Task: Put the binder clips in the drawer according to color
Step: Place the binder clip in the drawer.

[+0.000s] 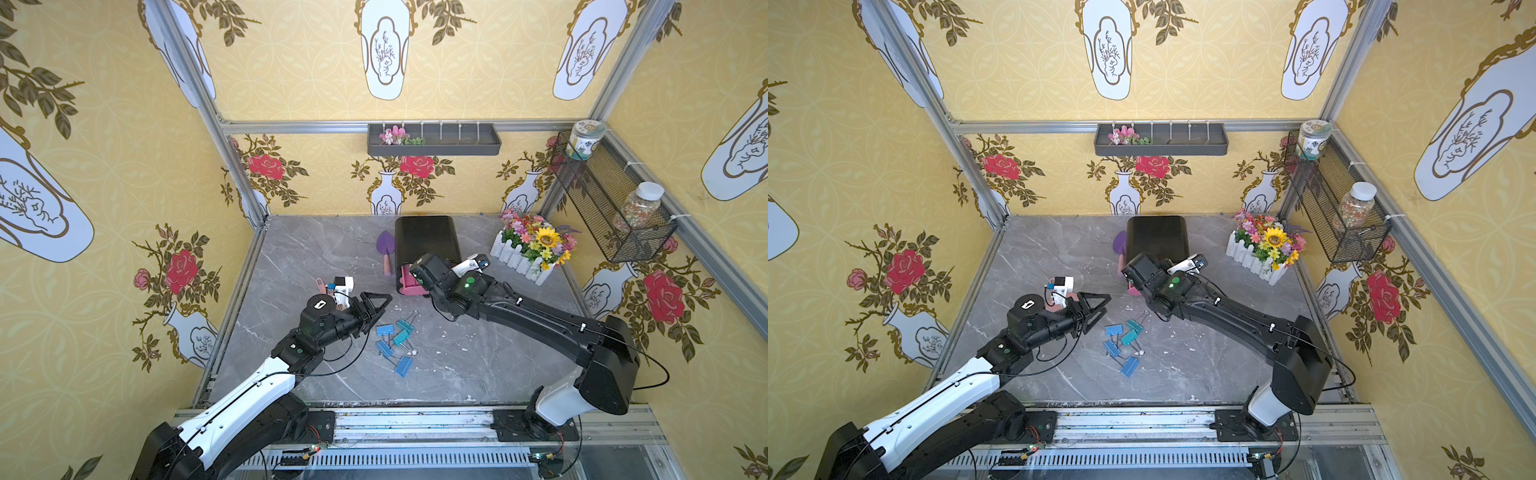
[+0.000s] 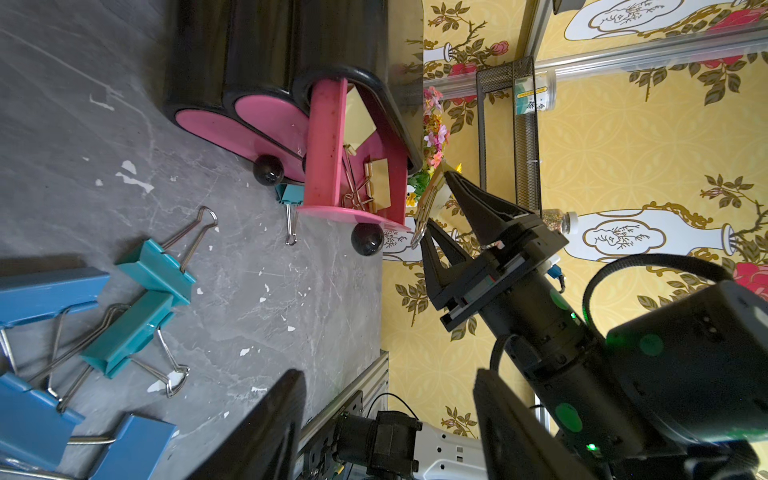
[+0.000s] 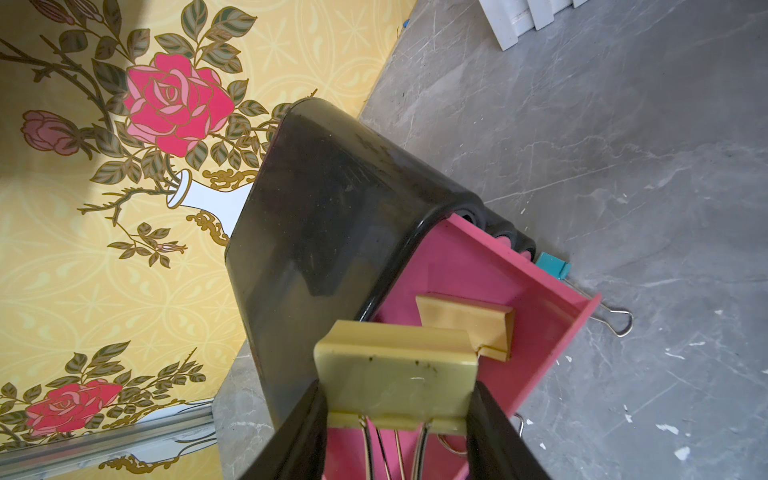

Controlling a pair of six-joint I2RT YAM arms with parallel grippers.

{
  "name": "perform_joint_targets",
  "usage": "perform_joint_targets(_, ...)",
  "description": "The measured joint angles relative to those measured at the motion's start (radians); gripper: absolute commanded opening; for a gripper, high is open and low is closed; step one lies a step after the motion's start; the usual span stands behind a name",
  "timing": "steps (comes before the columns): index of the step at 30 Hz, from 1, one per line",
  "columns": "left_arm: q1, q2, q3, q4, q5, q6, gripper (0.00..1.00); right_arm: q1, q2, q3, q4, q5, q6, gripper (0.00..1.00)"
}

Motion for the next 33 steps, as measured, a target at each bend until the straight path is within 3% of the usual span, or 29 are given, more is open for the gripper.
perform_joint_targets(12,0.008,-0.002,-0.001,0.000,0.005,0.000,0.70,-0.020,0.016,0.000,0.018,0.005,0.035,0.51)
perform_joint_targets(22,0.018,-0.002,-0.006,0.000,0.010,0.000,0.70,-0.028,0.038,0.026,0.020,0.004,0.035,0.73)
perform_joint_targets(33,0.022,-0.003,-0.006,0.000,0.022,0.000,0.70,-0.028,0.038,0.058,0.021,0.004,-0.007,0.77)
